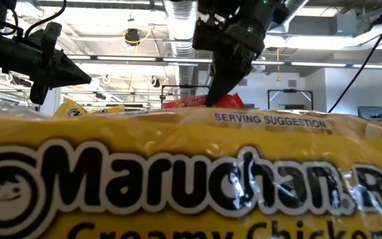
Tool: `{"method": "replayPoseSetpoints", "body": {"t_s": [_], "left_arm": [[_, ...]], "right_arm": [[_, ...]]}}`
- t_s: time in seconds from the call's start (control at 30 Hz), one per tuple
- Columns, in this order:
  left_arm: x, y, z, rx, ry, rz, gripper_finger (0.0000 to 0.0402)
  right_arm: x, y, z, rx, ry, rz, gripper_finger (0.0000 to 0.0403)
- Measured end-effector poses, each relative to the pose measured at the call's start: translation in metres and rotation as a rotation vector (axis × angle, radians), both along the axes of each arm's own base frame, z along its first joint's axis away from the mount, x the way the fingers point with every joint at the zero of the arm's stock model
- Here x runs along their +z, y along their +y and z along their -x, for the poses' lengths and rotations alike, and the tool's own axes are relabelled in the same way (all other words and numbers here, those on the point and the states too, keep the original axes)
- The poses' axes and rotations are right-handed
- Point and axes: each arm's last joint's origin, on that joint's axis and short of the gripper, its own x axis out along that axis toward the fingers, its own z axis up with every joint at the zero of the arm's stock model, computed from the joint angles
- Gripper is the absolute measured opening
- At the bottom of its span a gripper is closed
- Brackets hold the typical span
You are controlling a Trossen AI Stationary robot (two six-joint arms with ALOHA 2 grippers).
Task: Sort Maruchan noodles
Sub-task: Put the orange noodle pack into the middle transparent bin
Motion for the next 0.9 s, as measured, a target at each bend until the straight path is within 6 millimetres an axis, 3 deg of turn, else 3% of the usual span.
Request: {"method": "replayPoseSetpoints", "body": {"t_s": [0.47,0.7,0.9], "left_arm": [[0.000,0.000,0.000,0.000,-0.004,0.000,0.0000],[0.000,0.000,0.000,0.000,-0.005,0.000,0.0000],[0.000,0.000,0.000,0.000,-0.005,0.000,0.0000]], "right_arm": [[0.065,-0.028,-0.011,0.014,-0.052,0.161,0.0006],[0.094,-0.061,-0.010,-0.033,-0.094,0.275,0.0005],[0.107,-0.099,-0.004,-0.089,-0.093,0.402,0.0005]]}}
